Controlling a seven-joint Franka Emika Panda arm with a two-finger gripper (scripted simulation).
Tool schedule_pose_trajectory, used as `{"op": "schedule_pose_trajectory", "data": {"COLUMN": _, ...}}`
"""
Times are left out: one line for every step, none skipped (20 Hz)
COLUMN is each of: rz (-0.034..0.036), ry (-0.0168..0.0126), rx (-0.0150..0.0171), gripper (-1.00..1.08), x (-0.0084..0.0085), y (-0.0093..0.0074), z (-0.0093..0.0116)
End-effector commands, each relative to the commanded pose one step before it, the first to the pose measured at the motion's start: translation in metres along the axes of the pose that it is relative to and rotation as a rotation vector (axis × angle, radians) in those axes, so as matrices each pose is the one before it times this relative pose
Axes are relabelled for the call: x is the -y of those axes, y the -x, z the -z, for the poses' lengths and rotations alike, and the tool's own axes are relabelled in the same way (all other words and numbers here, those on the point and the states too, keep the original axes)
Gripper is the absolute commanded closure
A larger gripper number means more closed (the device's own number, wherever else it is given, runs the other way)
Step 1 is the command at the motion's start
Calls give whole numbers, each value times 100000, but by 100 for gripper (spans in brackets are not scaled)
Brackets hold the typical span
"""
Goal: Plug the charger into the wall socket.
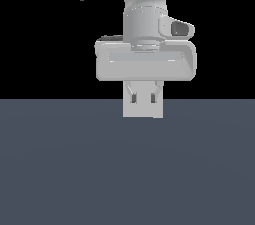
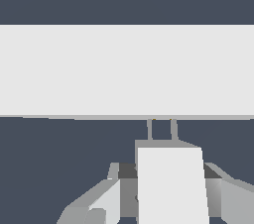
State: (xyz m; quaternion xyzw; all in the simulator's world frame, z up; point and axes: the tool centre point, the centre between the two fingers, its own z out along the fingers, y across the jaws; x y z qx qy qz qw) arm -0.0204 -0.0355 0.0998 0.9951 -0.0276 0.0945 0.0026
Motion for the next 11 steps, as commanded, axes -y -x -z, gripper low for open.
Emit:
{"op": "schedule_pose_trajectory", "data": {"rz": 7, "ry": 1, "rx": -21, "gripper": 108, "x": 0, "y": -771, "z": -134}}
{"op": "schedule_pose_trajectory", "data": {"rz": 0, "ry": 0, "rx": 0, "gripper": 108, "x": -1, "y": -212, "z": -41}}
{"op": "schedule_pose_trajectory", "data": {"rz": 0, "ry": 0, "rx": 0, "gripper": 108, "x": -1, "y": -176, "z": -33}}
{"op": "schedule_pose_trajectory", "data": {"rz": 0, "ry": 0, "rx": 0, "gripper": 108, "x": 0, "y": -139, "z": -26}}
{"op": "schedule_pose_trajectory", "data": {"rz": 0, "ry": 0, "rx": 0, "gripper": 108, "x": 0, "y": -103, "z": -19}}
{"op": "schedule_pose_trajectory", "data": {"rz": 0, "ry": 0, "rx": 0, "gripper": 108, "x": 0, "y": -67, "z": -12}}
{"op": "schedule_pose_trajectory", "data": {"rz": 0, "ry": 0, "rx": 0, "gripper": 108, "x": 1, "y": -31, "z": -5}}
{"op": "schedule_pose_trajectory", "data": {"rz": 0, "ry": 0, "rx": 0, "gripper": 108, "x": 1, "y": 5, "z": 2}}
{"op": "schedule_pose_trajectory", "data": {"rz": 0, "ry": 0, "rx": 0, "gripper": 108, "x": 1, "y": 41, "z": 9}}
{"op": "schedule_pose_trajectory", "data": {"rz": 0, "ry": 0, "rx": 0, "gripper": 108, "x": 1, "y": 47, "z": 10}}
{"op": "schedule_pose_trajectory", "data": {"rz": 0, "ry": 0, "rx": 0, "gripper": 108, "x": 0, "y": 17, "z": 4}}
